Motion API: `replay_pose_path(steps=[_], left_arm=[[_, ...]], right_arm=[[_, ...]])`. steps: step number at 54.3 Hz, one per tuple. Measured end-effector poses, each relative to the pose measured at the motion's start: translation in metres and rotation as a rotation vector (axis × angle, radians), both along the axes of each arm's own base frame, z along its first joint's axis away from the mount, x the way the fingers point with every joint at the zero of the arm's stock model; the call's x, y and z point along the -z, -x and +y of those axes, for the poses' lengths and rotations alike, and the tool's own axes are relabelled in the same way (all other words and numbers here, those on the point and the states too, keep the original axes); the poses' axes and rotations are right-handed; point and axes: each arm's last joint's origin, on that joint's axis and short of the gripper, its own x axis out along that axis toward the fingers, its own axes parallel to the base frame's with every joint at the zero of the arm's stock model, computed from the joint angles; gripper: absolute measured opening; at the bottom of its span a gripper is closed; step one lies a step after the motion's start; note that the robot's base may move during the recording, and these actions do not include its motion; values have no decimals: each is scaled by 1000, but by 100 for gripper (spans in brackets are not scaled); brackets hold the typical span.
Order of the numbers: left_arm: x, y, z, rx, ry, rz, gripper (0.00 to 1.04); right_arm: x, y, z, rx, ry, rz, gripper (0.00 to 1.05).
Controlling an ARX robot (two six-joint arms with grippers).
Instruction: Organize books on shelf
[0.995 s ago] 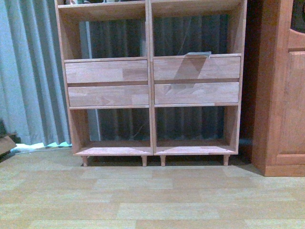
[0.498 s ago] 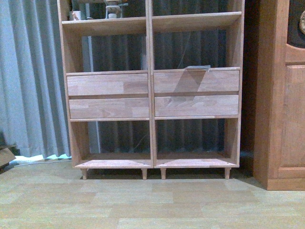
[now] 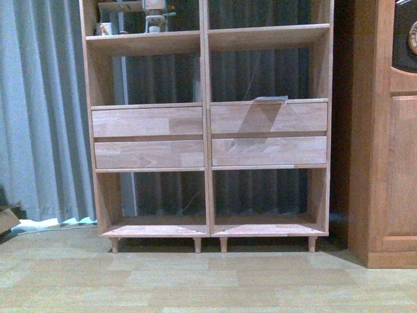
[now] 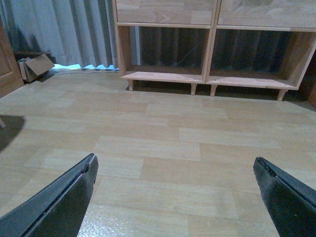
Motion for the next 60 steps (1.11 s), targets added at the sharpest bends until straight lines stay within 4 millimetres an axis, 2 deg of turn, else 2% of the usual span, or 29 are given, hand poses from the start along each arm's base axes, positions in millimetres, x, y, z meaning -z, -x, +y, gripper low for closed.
replay_pose_path(steps=[60], left_arm=[[0,0,0,0,0,0,97]], right_arm=[[0,0,0,0,0,0,98]])
